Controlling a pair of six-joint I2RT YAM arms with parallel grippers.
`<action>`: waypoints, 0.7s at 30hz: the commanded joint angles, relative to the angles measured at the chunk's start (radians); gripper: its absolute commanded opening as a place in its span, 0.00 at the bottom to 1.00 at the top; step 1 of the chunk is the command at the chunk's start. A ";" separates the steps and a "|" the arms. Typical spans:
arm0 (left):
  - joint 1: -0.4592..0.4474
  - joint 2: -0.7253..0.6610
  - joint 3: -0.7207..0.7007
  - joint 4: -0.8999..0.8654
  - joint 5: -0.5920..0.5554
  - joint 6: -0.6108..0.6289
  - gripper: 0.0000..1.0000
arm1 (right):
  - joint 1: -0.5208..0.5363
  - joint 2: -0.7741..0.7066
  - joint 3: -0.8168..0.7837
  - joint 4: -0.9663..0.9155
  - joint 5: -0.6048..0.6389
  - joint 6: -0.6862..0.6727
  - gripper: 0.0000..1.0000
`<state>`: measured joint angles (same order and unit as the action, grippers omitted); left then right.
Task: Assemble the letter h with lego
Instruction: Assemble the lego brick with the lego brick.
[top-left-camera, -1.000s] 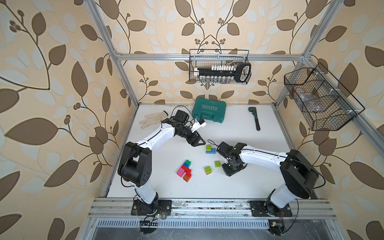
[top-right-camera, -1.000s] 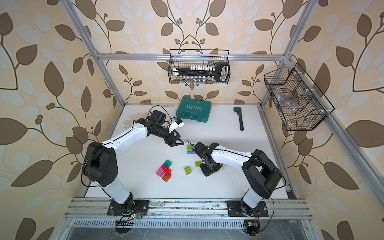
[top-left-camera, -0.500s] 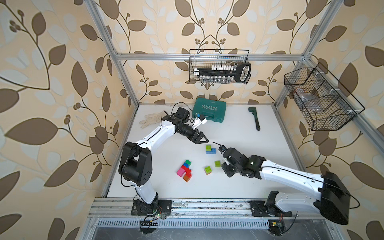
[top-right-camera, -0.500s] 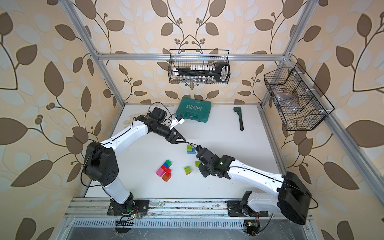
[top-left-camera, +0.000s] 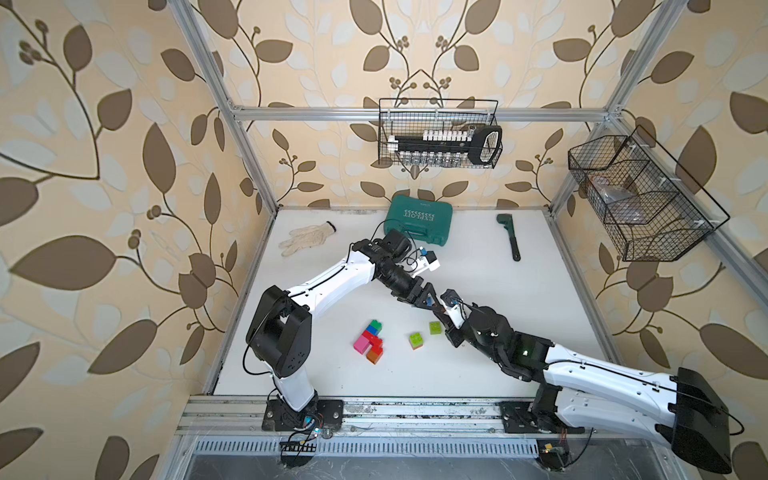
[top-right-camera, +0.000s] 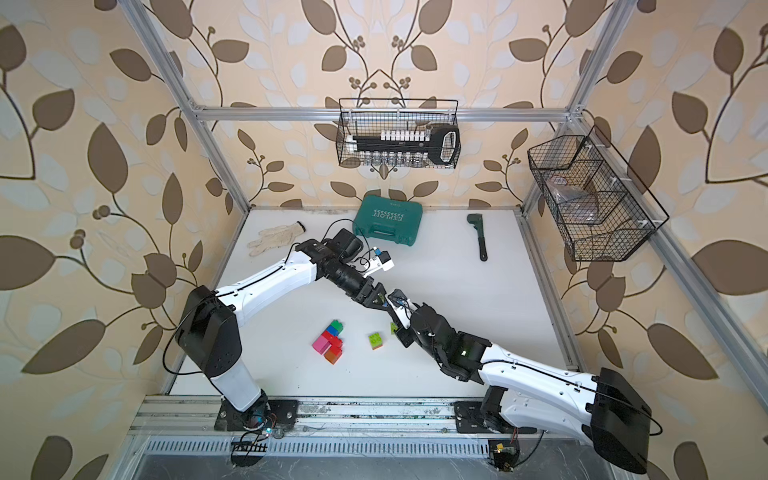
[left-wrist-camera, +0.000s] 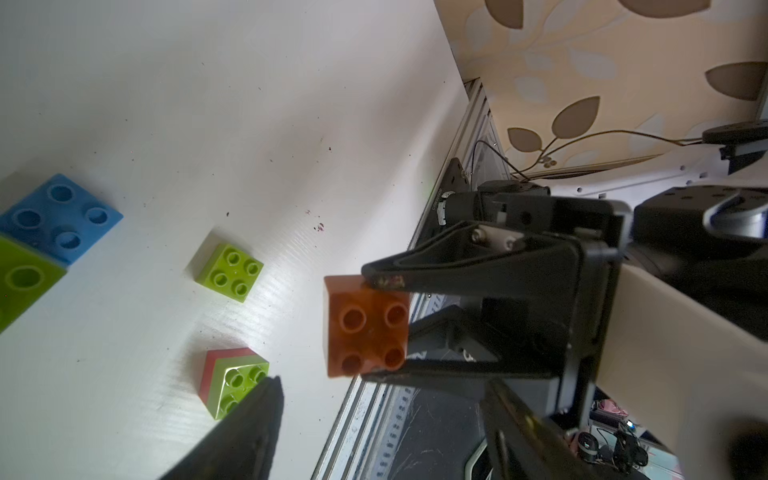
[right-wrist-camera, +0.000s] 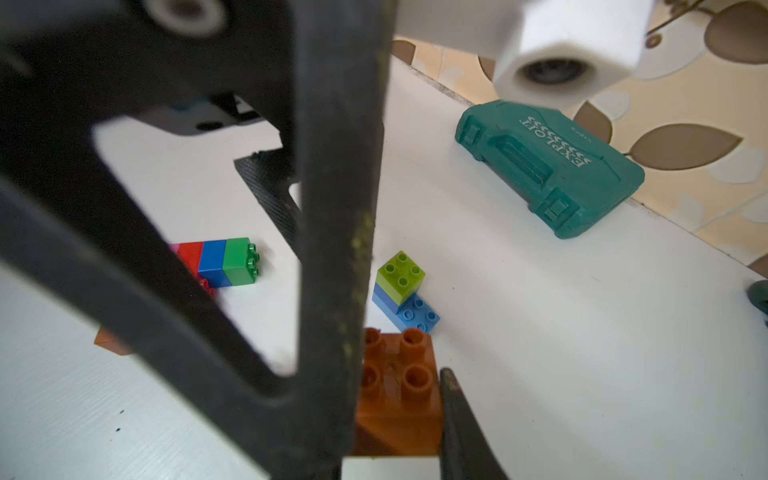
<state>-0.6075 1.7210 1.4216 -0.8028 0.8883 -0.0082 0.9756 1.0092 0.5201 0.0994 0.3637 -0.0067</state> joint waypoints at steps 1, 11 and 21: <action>-0.009 0.025 0.050 -0.026 -0.016 -0.050 0.76 | 0.007 0.004 0.007 0.089 0.032 -0.041 0.27; -0.023 0.045 0.078 -0.018 -0.071 -0.055 0.62 | 0.029 0.011 0.029 0.076 -0.046 -0.070 0.27; -0.086 0.048 0.116 -0.088 -0.074 0.053 0.29 | 0.033 0.000 0.018 0.079 0.031 -0.059 0.27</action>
<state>-0.6628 1.7657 1.5043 -0.8501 0.7918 0.0051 1.0016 1.0195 0.5209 0.1463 0.3683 -0.0647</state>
